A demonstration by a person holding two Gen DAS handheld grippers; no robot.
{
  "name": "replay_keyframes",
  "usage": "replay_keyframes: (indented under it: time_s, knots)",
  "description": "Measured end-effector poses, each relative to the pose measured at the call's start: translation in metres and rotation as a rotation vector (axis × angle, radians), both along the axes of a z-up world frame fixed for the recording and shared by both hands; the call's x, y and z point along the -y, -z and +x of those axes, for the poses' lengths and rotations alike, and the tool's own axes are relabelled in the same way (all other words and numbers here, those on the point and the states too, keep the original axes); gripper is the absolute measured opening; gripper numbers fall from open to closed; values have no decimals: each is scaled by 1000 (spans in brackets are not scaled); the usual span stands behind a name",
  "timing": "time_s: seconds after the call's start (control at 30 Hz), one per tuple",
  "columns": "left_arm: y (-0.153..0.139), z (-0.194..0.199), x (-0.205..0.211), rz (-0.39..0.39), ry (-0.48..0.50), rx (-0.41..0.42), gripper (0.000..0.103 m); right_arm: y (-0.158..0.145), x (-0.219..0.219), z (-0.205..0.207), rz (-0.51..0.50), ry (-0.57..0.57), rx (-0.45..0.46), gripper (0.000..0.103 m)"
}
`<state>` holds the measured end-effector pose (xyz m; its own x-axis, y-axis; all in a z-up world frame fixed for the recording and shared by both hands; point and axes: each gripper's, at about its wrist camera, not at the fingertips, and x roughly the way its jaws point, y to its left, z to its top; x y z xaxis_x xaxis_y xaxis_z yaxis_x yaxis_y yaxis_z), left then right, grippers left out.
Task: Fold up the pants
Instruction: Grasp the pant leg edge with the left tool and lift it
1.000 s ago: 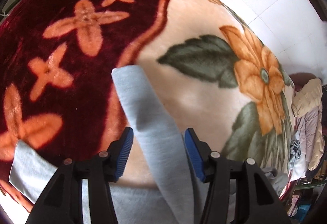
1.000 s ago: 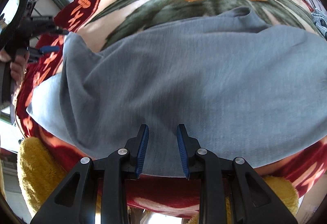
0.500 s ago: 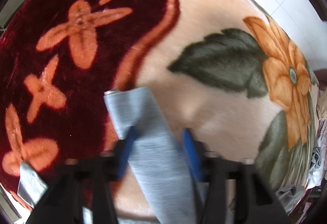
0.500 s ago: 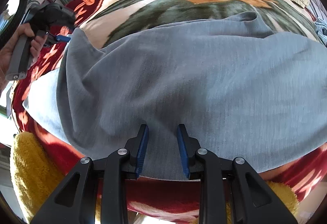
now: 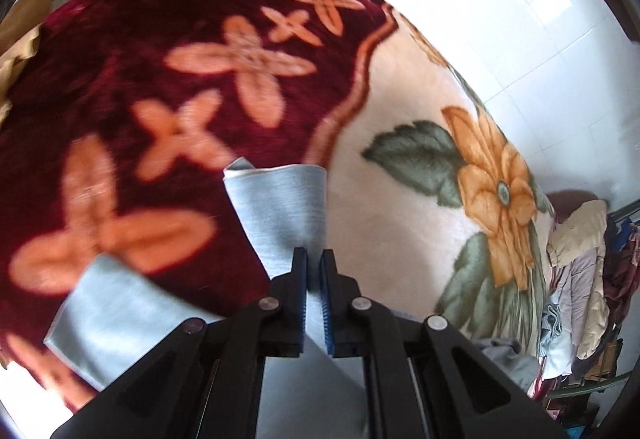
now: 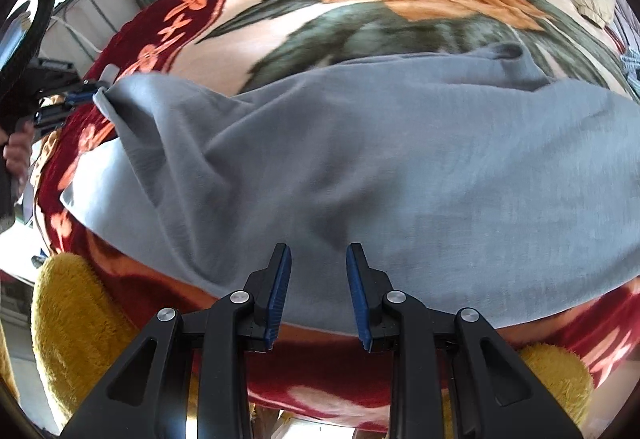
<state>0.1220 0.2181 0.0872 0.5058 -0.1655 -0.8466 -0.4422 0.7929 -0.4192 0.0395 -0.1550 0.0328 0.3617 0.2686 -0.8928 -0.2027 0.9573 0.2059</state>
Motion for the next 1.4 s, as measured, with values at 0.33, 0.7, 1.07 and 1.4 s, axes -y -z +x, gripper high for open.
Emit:
replay_keyframes:
  time_s: [0.33, 0.7, 1.07, 1.4]
  knots:
    - [22, -65, -52, 27, -31, -17, 8, -10, -41, -6, -18, -93, 20, 29]
    - [32, -80, -70, 3, -23, -29, 25, -23, -102, -11, -11, -244, 47, 29]
    - [47, -58, -74, -91, -32, -21, 25, 3, -154, 11, -69, -315, 16, 29]
    - [49, -48, -66, -125, 15, -6, 2, 11, -170, 9, -120, -319, 45, 36]
